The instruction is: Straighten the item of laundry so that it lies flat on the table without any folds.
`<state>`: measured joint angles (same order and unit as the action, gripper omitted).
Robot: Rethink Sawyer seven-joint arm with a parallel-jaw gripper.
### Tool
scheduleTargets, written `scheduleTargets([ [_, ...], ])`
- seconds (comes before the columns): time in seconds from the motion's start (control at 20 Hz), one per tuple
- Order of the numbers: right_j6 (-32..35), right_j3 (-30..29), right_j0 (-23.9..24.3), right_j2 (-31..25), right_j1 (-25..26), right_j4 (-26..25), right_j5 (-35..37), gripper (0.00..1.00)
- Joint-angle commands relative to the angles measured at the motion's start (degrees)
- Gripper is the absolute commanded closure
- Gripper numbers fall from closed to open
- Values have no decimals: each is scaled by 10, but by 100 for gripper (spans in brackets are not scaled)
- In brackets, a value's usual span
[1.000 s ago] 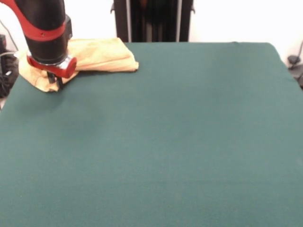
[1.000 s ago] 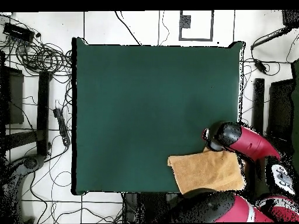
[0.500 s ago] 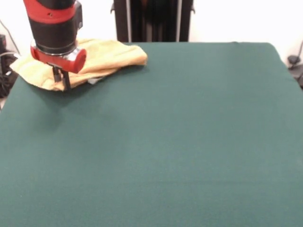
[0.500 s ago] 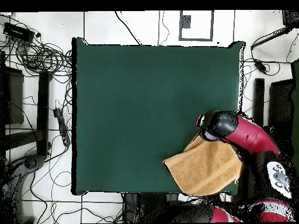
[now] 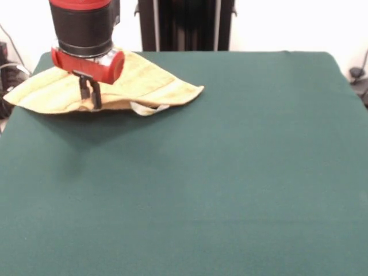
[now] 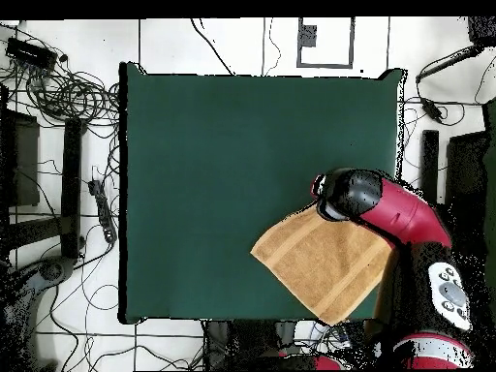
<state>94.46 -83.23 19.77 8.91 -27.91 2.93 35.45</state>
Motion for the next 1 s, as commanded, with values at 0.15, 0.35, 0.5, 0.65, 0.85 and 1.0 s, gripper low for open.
scheduleTargets([
  [0.15, 195, -2, -26, -41, 96, 72, -107, 100],
  [0.35, 166, 36, -2, -77, 186, 96, -153, 100],
  [0.5, 138, 77, -7, -71, 227, 97, -150, 100],
  [0.65, 121, 94, -9, -83, 239, 107, -148, 100],
  [0.85, 120, 99, -8, -102, 245, 123, -153, 100],
  [1.0, 139, 101, -18, -96, 245, 137, -148, 100],
])
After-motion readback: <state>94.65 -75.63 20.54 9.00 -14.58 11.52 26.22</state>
